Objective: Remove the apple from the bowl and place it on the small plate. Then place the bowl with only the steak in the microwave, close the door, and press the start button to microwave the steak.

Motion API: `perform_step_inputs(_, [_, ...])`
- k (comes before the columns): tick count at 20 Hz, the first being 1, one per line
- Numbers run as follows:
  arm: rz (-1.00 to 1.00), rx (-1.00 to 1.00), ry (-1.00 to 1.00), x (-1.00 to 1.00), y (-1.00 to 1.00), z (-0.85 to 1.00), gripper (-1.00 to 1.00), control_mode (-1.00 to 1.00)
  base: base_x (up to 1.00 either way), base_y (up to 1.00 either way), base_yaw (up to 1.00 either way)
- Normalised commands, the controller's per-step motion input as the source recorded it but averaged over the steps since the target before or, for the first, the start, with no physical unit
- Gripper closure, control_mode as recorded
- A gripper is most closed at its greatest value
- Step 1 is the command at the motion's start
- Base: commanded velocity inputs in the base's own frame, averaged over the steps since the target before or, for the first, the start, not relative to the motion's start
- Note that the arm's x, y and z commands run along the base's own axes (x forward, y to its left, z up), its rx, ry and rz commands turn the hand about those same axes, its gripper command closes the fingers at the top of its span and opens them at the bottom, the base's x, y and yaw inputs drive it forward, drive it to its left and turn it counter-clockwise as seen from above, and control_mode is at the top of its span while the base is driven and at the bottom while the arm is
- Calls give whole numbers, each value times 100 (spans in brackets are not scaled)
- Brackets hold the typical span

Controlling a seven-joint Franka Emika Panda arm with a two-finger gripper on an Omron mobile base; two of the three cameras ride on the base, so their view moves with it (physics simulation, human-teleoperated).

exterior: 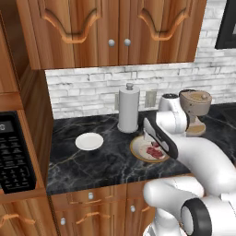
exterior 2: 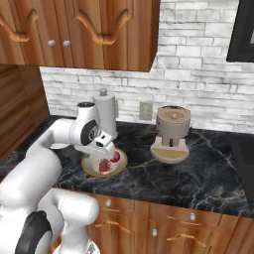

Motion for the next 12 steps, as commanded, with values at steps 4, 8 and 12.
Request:
perform_step_inputs(4, [0, 1, 2, 48, -31, -23, -100, -100, 0, 0, 0])
perform_step_inputs(8, [0, 0, 3, 34, -6, -14, -100, -100, 0, 0, 0])
perform_step_inputs(12, [0, 0, 5, 24, 0, -14, -100, -100, 0, 0, 0])
